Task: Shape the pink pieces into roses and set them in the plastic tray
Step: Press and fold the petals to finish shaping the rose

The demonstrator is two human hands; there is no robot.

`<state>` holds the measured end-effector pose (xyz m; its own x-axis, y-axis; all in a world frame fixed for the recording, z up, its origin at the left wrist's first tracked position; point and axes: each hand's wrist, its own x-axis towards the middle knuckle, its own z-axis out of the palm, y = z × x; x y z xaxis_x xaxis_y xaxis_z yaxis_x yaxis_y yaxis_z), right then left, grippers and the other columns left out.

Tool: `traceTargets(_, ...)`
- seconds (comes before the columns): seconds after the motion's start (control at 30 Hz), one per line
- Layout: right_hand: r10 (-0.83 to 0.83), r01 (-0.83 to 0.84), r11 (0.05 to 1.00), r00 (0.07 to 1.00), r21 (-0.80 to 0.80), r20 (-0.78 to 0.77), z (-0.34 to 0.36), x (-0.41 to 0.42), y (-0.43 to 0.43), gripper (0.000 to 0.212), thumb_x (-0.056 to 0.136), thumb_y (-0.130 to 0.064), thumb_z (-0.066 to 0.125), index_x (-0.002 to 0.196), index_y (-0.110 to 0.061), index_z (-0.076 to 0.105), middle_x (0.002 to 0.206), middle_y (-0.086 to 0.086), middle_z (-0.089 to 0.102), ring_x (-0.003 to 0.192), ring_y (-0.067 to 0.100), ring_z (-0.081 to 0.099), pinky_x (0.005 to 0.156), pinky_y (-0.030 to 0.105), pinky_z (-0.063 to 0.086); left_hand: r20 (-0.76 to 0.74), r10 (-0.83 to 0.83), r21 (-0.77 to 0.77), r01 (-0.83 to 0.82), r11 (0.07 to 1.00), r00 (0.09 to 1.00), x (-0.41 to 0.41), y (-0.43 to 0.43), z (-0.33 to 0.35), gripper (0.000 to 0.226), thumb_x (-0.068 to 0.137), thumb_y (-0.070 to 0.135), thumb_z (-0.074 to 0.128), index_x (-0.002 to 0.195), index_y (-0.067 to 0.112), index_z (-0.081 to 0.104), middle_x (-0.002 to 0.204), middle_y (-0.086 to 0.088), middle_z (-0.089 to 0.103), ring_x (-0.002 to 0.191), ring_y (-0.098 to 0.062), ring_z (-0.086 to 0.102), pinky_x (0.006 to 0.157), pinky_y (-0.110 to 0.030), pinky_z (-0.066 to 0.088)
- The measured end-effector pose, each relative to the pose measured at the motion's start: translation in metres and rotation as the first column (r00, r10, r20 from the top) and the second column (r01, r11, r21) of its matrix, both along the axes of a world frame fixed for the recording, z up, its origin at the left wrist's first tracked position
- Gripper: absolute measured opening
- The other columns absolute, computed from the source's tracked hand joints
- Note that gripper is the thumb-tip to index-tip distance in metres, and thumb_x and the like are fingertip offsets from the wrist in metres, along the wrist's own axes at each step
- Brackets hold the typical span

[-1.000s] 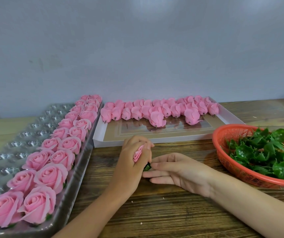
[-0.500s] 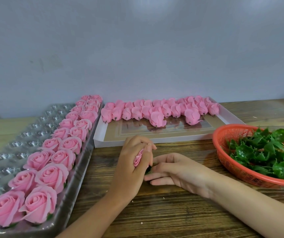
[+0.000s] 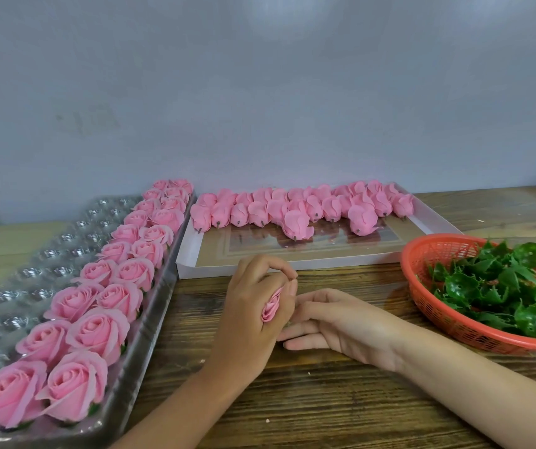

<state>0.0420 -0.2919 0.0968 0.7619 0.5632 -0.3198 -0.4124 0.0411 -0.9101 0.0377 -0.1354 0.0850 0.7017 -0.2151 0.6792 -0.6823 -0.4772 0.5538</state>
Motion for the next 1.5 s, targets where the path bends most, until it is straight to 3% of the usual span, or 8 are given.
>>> traceTargets(0.17,0.031,-0.031,0.998,0.999,0.048,-0.011,0.0012,0.0002,-0.0024,0.023,0.099,-0.004,0.049,0.108,-0.002,0.07,0.109,0.014,0.073,0.096,0.014,0.072,0.088,0.023,0.057,0.074,0.007,0.066,-0.012,0.998,0.997,0.0003,-0.002,-0.0021,0.034,0.096,0.027,0.043,0.08,0.006,0.066,0.1,0.005,0.057,0.1,-0.015,0.053,0.086,-0.034,0.044)
traceTargets(0.33,0.059,-0.058,0.997,0.998,0.052,-0.021,0.0002,0.002,-0.0039,0.028,0.098,-0.002,0.05,0.122,0.005,0.063,0.115,0.017,0.071,0.099,0.015,0.072,0.088,0.022,0.057,0.057,-0.003,0.03,0.001,1.0,0.998,0.0006,-0.0016,-0.0026,0.034,0.096,0.028,0.042,0.083,0.007,0.066,0.1,0.006,0.056,0.101,-0.017,0.053,0.087,-0.034,0.044)
traceTargets(0.57,0.047,-0.045,0.997,0.999,0.057,-0.028,0.0001,0.0015,-0.0035,0.032,0.098,-0.003,0.053,0.126,0.009,0.059,0.121,0.02,0.068,0.102,0.016,0.072,0.086,0.021,0.057,-0.064,-0.012,-0.045,0.009,0.999,0.998,-0.0004,-0.0014,0.0003,0.024,0.096,0.038,0.036,0.075,0.036,0.049,0.096,0.009,0.057,0.103,-0.017,0.052,0.09,-0.02,0.038)
traceTargets(0.7,0.06,-0.058,0.996,0.998,0.066,-0.032,0.0001,0.0014,-0.0037,0.035,0.097,-0.006,0.055,0.128,0.011,0.057,0.127,0.025,0.064,0.107,0.018,0.07,0.088,0.022,0.057,-0.165,-0.048,-0.087,0.034,0.996,0.985,0.002,0.0007,-0.0027,0.039,0.095,0.04,0.034,0.07,0.023,0.057,0.093,0.012,0.057,0.105,-0.018,0.053,0.092,-0.015,0.035)
traceTargets(0.9,-0.021,0.024,0.995,0.999,0.098,-0.037,-0.0029,-0.001,-0.0021,0.022,0.093,-0.004,0.059,0.084,-0.011,0.078,0.108,0.015,0.073,0.104,0.02,0.072,0.083,0.023,0.059,-0.326,-0.076,-0.114,0.04,0.993,0.942,0.0055,0.0028,-0.0061,0.043,0.094,0.051,0.032,0.087,0.026,0.066,0.094,0.012,0.063,0.108,-0.011,0.054,0.094,-0.021,0.038)
traceTargets(1.03,0.001,-0.002,0.997,1.0,0.076,0.008,-0.0046,-0.0017,-0.0012,0.018,0.097,-0.004,0.056,0.109,-0.005,0.069,0.117,0.01,0.072,0.112,0.019,0.068,0.085,0.021,0.057,-0.375,-0.085,-0.098,0.052,0.994,0.923,0.0057,0.0024,-0.007,0.04,0.1,0.041,0.034,0.087,0.025,0.068,0.091,0.01,0.065,0.103,-0.008,0.056,0.092,-0.021,0.04)
traceTargets(1.3,-0.049,0.048,0.997,0.998,0.057,0.029,-0.005,-0.003,0.0005,0.025,0.097,-0.01,0.057,0.12,-0.004,0.065,0.118,0.011,0.072,0.111,0.017,0.069,0.084,0.02,0.057,-0.257,-0.035,-0.076,0.016,0.997,0.966,0.0031,0.0005,-0.0052,0.041,0.096,0.044,0.037,0.079,0.019,0.064,0.077,0.01,0.061,0.083,-0.013,0.06,0.077,-0.02,0.042)
traceTargets(1.5,-0.069,0.069,0.998,0.997,0.013,0.033,-0.0032,-0.0031,0.0028,0.032,0.098,-0.01,0.058,0.125,0.007,0.06,0.121,0.02,0.069,0.11,0.02,0.069,0.083,0.021,0.058,-0.103,-0.001,-0.083,-0.007,0.997,0.995,0.0008,0.0009,-0.0037,0.044,0.097,0.038,0.033,0.087,0.014,0.069,0.084,0.01,0.063,0.088,-0.012,0.062,0.081,-0.037,0.048)
